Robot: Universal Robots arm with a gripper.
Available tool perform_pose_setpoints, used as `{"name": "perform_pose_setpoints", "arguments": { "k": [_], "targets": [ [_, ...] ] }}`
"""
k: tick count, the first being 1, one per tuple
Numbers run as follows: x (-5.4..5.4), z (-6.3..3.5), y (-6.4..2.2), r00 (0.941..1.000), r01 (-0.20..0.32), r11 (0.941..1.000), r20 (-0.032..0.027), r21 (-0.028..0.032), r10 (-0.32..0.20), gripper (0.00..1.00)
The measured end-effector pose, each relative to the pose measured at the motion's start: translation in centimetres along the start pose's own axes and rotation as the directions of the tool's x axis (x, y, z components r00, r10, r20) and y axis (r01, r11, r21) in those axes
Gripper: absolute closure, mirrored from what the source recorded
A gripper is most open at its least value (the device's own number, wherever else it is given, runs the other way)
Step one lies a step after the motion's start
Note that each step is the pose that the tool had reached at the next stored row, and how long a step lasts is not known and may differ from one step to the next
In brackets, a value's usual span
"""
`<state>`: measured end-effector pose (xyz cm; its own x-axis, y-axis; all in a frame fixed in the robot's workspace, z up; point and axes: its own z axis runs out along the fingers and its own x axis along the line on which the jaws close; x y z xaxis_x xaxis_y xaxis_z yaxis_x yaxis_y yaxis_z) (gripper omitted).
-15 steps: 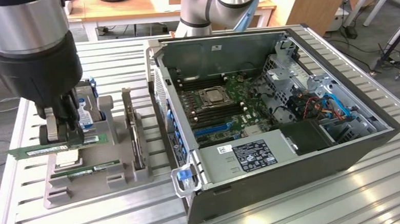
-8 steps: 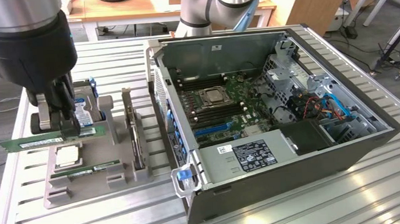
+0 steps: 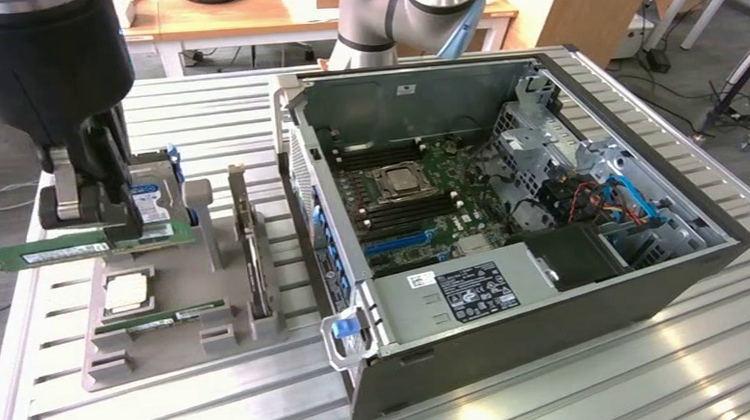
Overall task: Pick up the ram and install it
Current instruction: 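Pick up the ram and move it above insertion slot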
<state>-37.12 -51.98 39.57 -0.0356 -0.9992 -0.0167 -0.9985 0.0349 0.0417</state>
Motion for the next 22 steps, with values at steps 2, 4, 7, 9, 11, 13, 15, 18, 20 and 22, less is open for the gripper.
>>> {"name": "perform_pose_setpoints", "arguments": {
  "k": [2, 4, 7, 9, 11, 13, 15, 18, 20, 22],
  "targets": [
    [0.0, -0.41, 0.02, 1.0, 0.0, 1.0, -0.0001, -0.0001, 0.0, 0.88],
    [0.0, -0.72, 0.03, 1.0, 0.0, 1.0, 0.0, 0.0, 0.0, 0.88],
    [0.0, -1.09, 0.05, 1.0, 0.0, 1.0, 0.0, 0.0, 0.0, 0.88],
    [0.0, -1.34, 0.06, 1.0, 0.0, 1.0, 0.0, 0.0, 0.0, 0.88],
    [0.0, -1.52, 0.06, 1.0, 0.0, 1.0, 0.0, 0.0, 0.0, 0.88],
    [0.0, -1.54, 0.07, 1.0, 0.0, 1.0, 0.0001, 0.0, 0.0, 0.88],
    [0.0, -1.54, 0.06, 1.0, 0.0, 1.0, 0.0, 0.0, 0.0, 0.88],
    [0.0, -1.55, 0.07, 1.0, 0.0, 1.0, 0.0, -0.0001, 0.0, 0.88],
    [0.0, -1.58, -0.03, 1.0, 0.0, 1.0, -0.0004, -0.0004, 0.0, 0.88],
    [0.0, -1.56, -0.25, 1.0, 0.0, 1.0, -0.0001, -0.0001, 0.0, 0.88]
  ]
}}
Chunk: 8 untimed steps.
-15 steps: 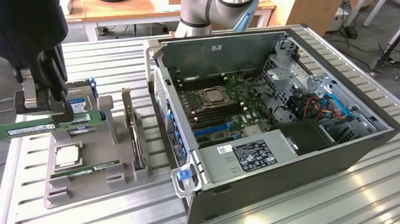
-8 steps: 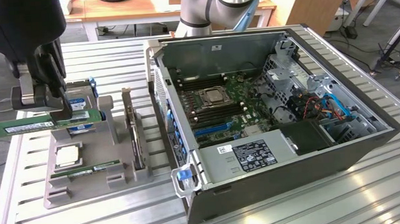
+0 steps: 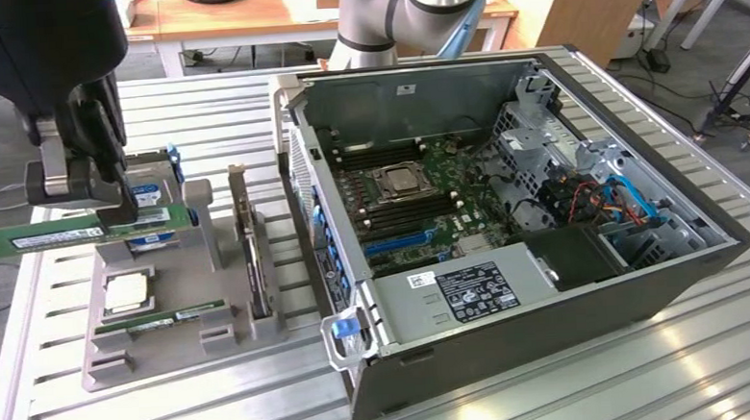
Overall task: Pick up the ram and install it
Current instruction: 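Pick up the ram and move it above insertion slot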
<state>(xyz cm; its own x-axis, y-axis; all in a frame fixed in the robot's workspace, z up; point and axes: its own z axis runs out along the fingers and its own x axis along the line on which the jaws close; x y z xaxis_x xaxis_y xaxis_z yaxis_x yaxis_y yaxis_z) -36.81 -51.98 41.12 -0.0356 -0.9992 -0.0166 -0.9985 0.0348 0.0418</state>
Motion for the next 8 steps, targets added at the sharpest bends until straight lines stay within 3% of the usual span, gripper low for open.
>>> {"name": "perform_pose_setpoints", "arguments": {
  "k": [8],
  "targets": [
    [-0.1, -0.06, -1.53, 1.0, 0.0, 1.0, 0.0, 0.0, 0.0, 0.88]
  ]
}}
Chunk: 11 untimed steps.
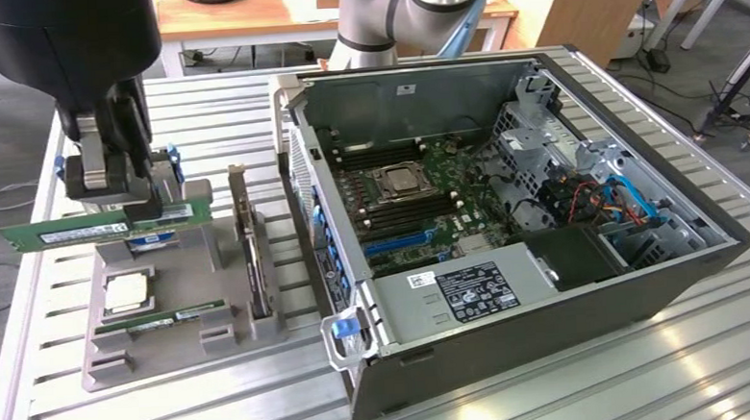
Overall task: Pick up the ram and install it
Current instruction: 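Pick up the ram and move it above insertion slot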
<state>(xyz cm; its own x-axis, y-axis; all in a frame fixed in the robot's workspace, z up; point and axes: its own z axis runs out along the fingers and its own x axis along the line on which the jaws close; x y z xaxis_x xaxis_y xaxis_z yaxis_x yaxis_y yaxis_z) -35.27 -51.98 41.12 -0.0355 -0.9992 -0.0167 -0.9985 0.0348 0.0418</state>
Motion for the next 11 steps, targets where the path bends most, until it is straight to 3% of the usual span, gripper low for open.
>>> {"name": "perform_pose_setpoints", "arguments": {
  "k": [11],
  "targets": [
    [-0.1, -0.1, -2.51, 1.0, 0.001, 1.0, 0.001, 0.0, -0.001, 0.88]
  ]
}}
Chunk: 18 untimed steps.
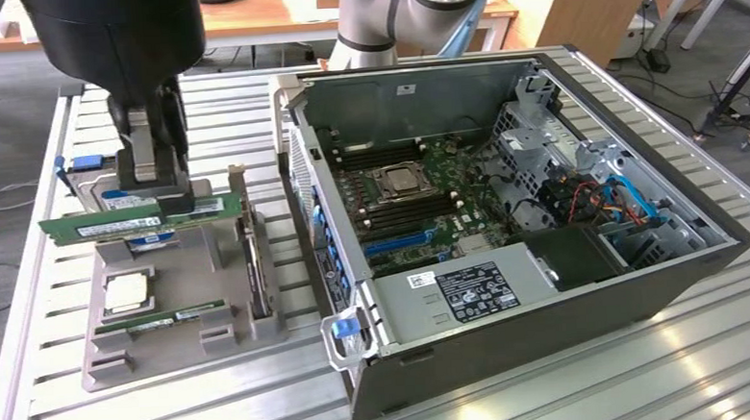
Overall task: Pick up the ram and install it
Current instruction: 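Pick up the ram and move it above insertion slot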
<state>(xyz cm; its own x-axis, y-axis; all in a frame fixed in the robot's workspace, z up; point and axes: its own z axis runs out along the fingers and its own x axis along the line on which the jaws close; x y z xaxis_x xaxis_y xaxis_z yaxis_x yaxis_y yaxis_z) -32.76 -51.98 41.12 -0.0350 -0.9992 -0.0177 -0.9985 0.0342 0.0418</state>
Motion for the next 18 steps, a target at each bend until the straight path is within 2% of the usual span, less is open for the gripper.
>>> {"name": "perform_pose_setpoints", "arguments": {
  "k": [18],
  "targets": [
    [-0.2, -0.24, -5.67, 1.0, 0.002, 1.0, 0.0046, -0.0002, -0.002, 0.88]
  ]
}}
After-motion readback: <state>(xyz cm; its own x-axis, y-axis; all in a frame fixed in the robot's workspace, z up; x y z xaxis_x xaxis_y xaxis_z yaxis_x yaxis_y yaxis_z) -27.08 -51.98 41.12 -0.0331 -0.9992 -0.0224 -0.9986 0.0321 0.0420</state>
